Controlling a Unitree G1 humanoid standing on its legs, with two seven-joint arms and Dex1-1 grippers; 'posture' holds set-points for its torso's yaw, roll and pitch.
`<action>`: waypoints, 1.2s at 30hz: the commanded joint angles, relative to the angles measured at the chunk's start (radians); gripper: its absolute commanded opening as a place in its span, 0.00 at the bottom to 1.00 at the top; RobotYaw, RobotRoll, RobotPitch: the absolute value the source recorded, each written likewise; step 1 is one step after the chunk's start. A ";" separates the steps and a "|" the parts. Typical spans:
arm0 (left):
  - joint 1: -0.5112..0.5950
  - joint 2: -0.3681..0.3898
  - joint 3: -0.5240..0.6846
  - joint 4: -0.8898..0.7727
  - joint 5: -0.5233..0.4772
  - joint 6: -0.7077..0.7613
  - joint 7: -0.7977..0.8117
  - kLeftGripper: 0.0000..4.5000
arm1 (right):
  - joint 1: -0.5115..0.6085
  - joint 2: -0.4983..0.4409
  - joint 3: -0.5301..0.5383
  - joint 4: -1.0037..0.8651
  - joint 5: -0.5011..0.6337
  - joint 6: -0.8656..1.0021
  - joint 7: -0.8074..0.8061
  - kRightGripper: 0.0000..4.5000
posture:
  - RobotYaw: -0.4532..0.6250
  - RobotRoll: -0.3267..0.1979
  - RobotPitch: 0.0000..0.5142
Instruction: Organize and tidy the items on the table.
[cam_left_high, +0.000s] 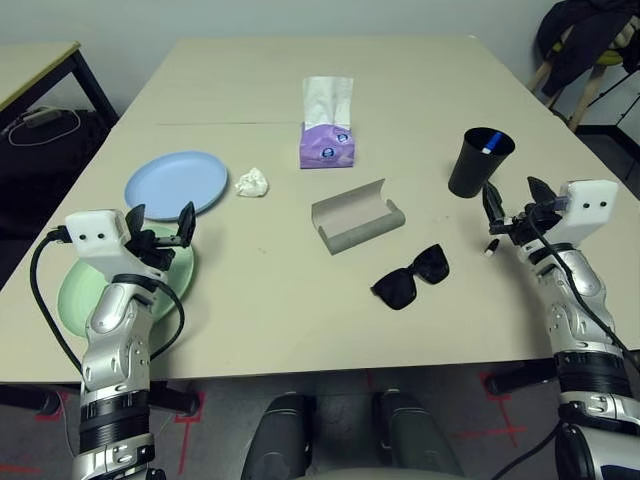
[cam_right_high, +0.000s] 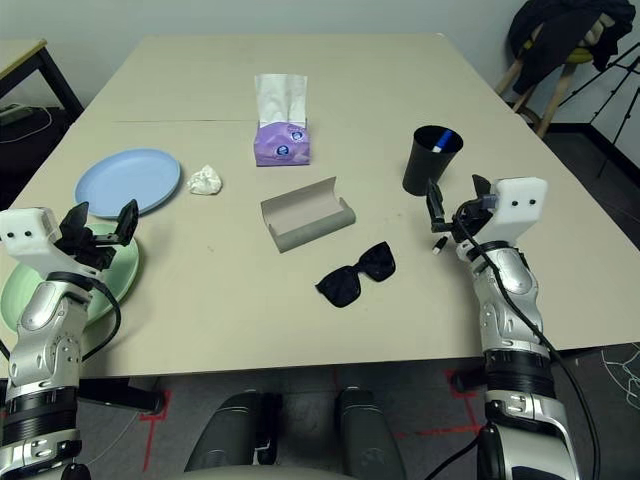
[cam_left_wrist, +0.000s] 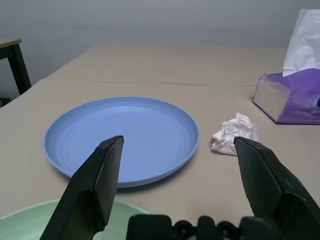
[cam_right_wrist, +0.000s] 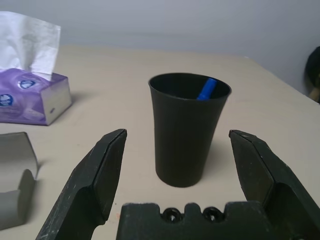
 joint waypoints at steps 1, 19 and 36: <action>-0.012 0.009 -0.009 -0.017 -0.026 0.026 -0.024 0.99 | -0.028 -0.023 -0.016 0.048 0.023 -0.002 0.031 1.00 | 0.49 0.62 0.15; 0.057 0.012 -0.029 -0.115 -0.073 0.104 -0.072 0.99 | -0.041 -0.081 0.154 0.022 0.104 -0.017 0.521 1.00 | 0.52 0.62 0.15; 0.087 0.070 -0.054 -0.150 -0.074 0.160 -0.122 0.99 | -0.087 -0.145 0.333 -0.048 0.126 0.080 0.922 1.00 | 0.55 0.62 0.18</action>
